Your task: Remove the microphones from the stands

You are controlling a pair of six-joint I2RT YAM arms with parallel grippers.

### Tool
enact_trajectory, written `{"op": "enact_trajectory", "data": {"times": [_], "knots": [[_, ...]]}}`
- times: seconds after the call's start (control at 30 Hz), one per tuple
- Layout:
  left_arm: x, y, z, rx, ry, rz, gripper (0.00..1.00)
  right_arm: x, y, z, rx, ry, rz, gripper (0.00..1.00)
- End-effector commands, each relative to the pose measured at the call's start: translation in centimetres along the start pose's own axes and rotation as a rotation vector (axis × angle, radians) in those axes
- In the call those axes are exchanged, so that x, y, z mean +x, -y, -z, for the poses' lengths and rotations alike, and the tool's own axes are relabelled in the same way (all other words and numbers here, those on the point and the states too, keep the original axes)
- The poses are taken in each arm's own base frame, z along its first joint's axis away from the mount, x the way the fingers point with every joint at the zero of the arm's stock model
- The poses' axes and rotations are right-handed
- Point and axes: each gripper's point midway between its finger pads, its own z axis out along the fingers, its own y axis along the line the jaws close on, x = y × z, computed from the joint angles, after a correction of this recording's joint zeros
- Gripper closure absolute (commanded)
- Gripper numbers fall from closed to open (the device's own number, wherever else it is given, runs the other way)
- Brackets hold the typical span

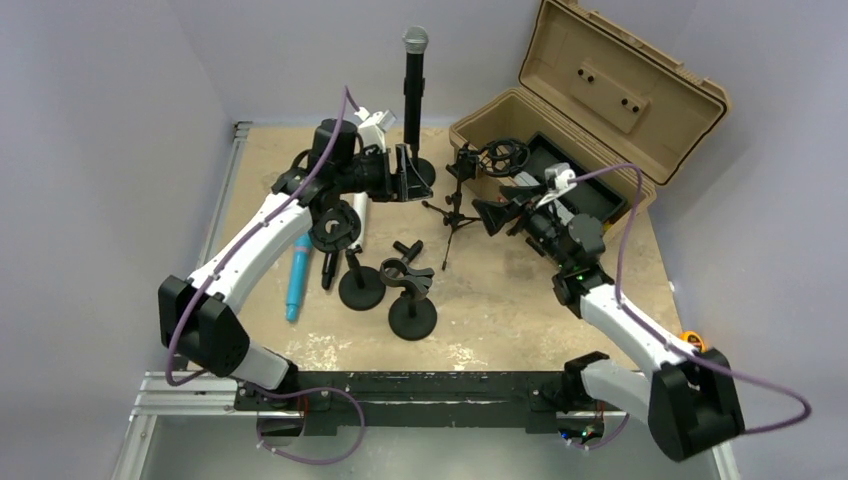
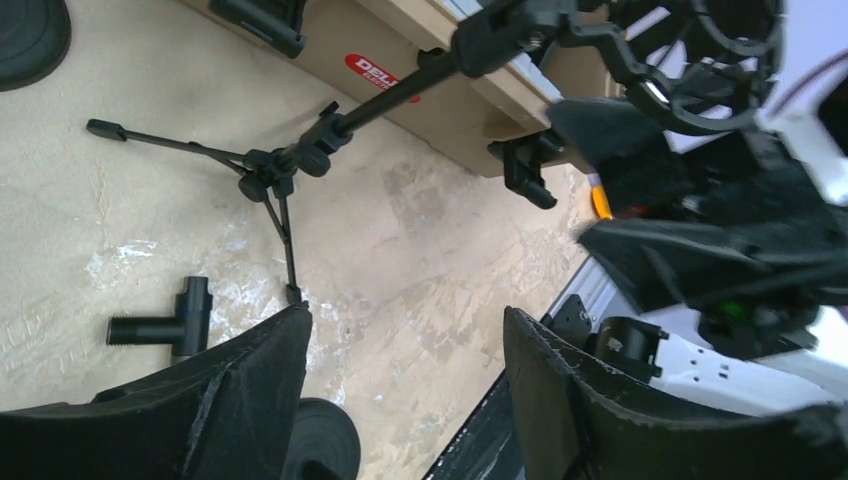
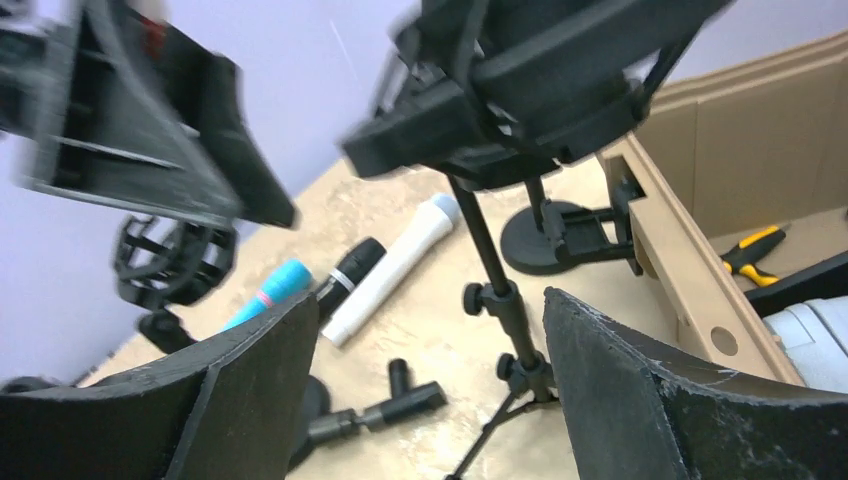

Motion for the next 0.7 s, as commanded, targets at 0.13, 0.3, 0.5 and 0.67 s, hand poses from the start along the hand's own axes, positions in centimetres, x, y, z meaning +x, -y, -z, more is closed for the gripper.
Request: {"op": "enact_trajectory", "data": {"times": [0.13,0.3,0.5,0.67], "knots": [[-0.4,-1.1,-4.6,-0.005,-0.011,-0.067,0.38,-6.8,-2.9,3.6,0.064,0.089,-0.068,0.19],[0.1,-2.3,-7.7,-0.036,-0.001,-0.129,0.39,-9.3,-4.8,4.4,0.021,0.115,-0.054,0.19],[0.2,-3.1,-10.1,-0.023,0.019,0.017,0.42,-11.6,-6.3,5.9,0.005,0.148,-0.04,0.2],[-0.2,-4.2,-11.4,-0.04,0.059,0.04,0.43,-12.2,-6.4,7.0,0.024,0.162,-0.026,0.2]]}}
